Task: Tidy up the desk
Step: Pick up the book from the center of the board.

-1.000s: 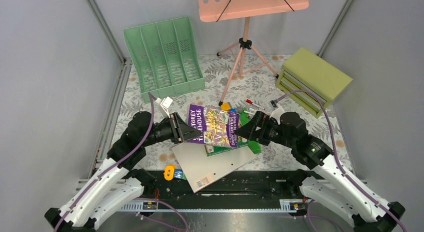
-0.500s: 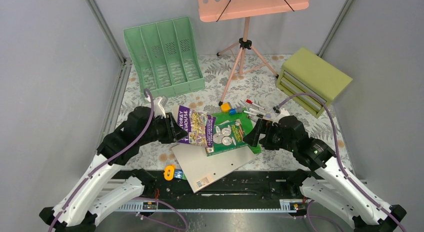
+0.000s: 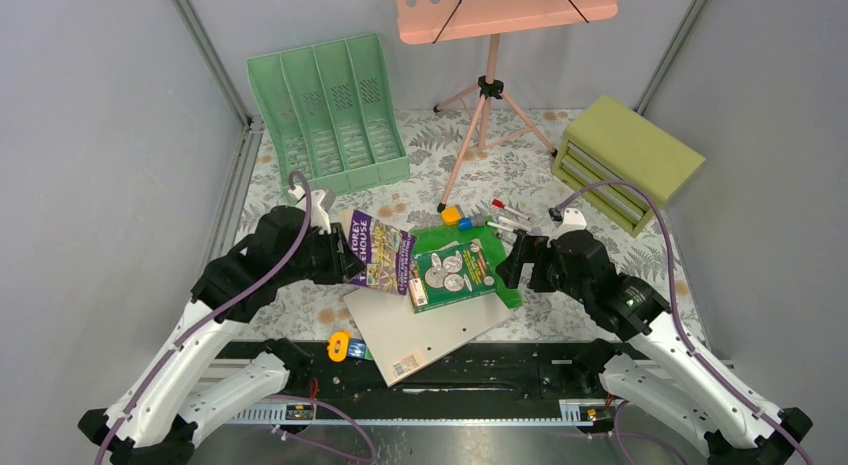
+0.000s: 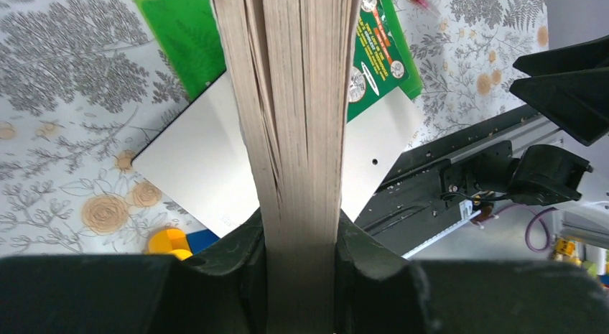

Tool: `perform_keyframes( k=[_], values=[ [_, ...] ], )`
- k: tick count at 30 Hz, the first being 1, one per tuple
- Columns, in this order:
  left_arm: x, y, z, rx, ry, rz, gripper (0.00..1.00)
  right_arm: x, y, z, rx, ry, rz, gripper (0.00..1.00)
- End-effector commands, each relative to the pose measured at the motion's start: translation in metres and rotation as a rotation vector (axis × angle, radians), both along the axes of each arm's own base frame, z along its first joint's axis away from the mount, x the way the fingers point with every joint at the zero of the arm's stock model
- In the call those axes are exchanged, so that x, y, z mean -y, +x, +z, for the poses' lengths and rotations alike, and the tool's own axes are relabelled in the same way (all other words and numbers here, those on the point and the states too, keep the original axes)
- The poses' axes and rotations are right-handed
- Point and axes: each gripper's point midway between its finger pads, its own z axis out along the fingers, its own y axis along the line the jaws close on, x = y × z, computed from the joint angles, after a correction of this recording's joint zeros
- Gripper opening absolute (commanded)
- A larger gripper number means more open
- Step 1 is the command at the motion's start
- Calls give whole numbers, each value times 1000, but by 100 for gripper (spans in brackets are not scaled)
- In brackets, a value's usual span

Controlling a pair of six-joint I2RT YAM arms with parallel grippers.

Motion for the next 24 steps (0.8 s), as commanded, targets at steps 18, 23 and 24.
perform_keyframes(
  k=[18,23,24],
  values=[
    [-13,49,96,293,124,27,0,23,40,-18,252,-45,-149,99],
    [-5,52,112,319,79,16,0,23,40,-22,241,-49,-155,99],
    [-4,53,114,324,74,17,0,23,39,-24,235,-50,-158,99]
  ],
)
